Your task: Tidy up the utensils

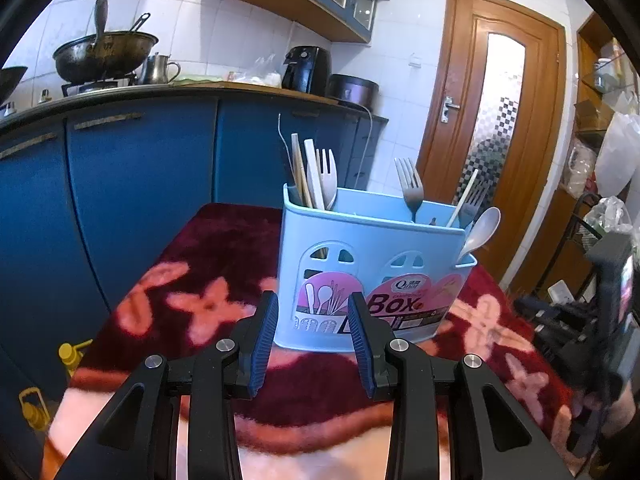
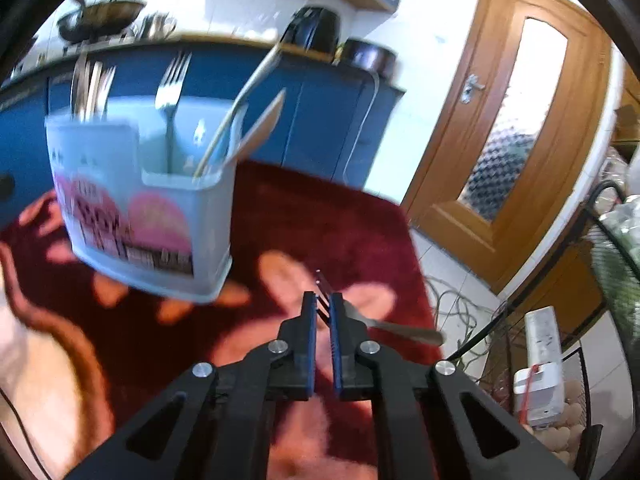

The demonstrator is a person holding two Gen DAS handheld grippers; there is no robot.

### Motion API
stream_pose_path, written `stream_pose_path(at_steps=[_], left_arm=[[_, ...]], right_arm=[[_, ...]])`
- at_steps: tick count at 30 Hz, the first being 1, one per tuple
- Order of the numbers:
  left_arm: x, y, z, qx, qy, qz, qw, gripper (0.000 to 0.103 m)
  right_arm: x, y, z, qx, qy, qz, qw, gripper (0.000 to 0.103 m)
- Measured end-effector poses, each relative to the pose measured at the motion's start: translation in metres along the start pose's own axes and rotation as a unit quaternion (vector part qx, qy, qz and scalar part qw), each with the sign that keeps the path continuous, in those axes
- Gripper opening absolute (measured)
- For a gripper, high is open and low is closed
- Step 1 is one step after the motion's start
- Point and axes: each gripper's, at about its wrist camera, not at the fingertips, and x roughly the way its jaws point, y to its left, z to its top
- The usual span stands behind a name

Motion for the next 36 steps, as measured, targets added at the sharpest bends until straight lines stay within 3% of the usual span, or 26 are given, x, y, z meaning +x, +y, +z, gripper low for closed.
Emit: stream_pose_path(at_steps=[5,9,16,27,36], left_arm=[[0.001,0.002,0.001,-0.003,0.004,0.001,1.0,0.037],[0.0,0.003,0.001,-0.005,0.005,0.0,1.0,0.037],[0.001,0.004,0.001,-0.004,0.007,-0.001,1.0,0.037],[0.002,0.005,0.0,-0.003,0.011,-0.001,0.9999,0.037],[0.003,0.012,0.0,-0.013,0.014,-0.002,0.9998,0.037]], right_arm=[[-0.02,-0.016,0.019,0.034,-0.039,-0.016,0.999,0.003],[-0.035,-0.026,0.033,0.061,-0.058,-0.004,0.996,0.003],[-0.055,-0.041,0.051,0.112,-0.065,0.06,0.99,0.003],[-0.089,-0.039,0.092,0.16,-0.09,0.164,0.969,0.003],[-0.114,-0.026,0.13,0.157,-0.108,0.2,0.961,0.003]])
